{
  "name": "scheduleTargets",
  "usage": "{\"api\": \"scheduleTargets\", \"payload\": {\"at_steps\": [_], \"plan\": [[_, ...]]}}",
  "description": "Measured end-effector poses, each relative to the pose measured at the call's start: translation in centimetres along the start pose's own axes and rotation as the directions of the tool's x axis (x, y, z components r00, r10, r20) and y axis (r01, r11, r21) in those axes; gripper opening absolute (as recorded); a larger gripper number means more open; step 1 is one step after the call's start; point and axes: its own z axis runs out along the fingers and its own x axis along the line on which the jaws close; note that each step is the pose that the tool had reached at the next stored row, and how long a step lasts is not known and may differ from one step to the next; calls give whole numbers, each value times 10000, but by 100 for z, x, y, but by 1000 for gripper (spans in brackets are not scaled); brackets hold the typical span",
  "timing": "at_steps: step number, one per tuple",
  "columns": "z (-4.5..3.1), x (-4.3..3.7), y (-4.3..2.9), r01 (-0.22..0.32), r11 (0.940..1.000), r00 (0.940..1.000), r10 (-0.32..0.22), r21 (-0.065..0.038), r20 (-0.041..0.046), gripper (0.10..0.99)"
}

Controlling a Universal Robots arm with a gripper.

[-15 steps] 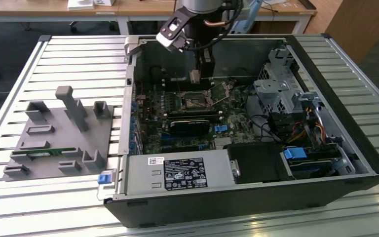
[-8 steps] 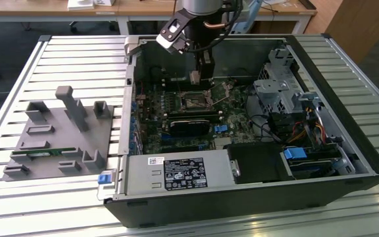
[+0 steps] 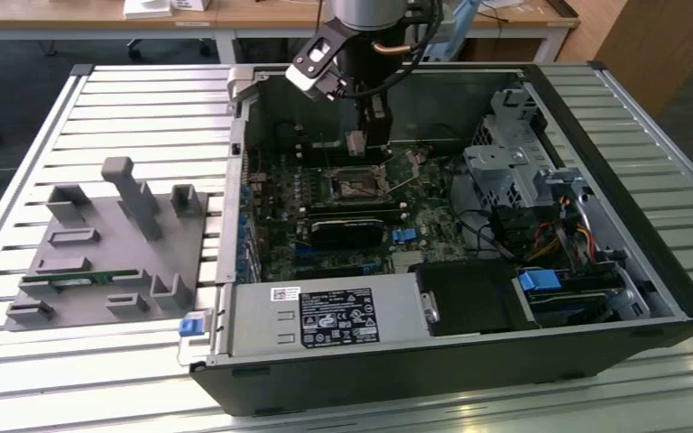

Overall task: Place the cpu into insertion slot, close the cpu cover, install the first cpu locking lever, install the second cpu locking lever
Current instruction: 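Place the cpu into insertion slot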

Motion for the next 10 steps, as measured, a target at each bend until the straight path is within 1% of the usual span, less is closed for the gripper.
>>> {"api": "scheduleTargets", "payload": {"at_steps": [10], "plan": [[38,0,-4,0,10000,10000,0,0,0,541]]}}
